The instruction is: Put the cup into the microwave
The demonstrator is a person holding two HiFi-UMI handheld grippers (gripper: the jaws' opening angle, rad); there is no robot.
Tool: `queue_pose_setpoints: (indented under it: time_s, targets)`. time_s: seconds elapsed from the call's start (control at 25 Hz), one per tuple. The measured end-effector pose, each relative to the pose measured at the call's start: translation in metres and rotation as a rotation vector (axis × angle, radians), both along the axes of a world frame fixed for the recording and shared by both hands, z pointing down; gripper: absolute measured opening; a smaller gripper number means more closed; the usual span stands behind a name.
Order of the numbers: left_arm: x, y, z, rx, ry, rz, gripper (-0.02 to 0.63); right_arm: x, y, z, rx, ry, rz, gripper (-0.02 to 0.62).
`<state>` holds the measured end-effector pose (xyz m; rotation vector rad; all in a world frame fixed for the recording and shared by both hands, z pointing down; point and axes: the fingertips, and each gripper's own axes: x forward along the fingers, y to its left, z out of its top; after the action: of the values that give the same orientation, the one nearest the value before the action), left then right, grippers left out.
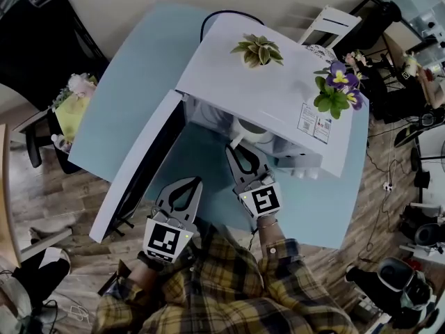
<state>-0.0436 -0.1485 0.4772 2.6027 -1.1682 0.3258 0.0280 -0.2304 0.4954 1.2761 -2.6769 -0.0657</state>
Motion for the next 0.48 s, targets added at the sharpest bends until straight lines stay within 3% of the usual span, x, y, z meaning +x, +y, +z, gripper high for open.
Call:
queue_pose_setpoints:
  time_s: [0.48]
  targets:
    - [-0.003, 0.003, 0.001, -0.006, 0.008, -0.009, -0.009, 0.000, -0.025, 0.014, 0.031, 0.048, 0.045, 0.058]
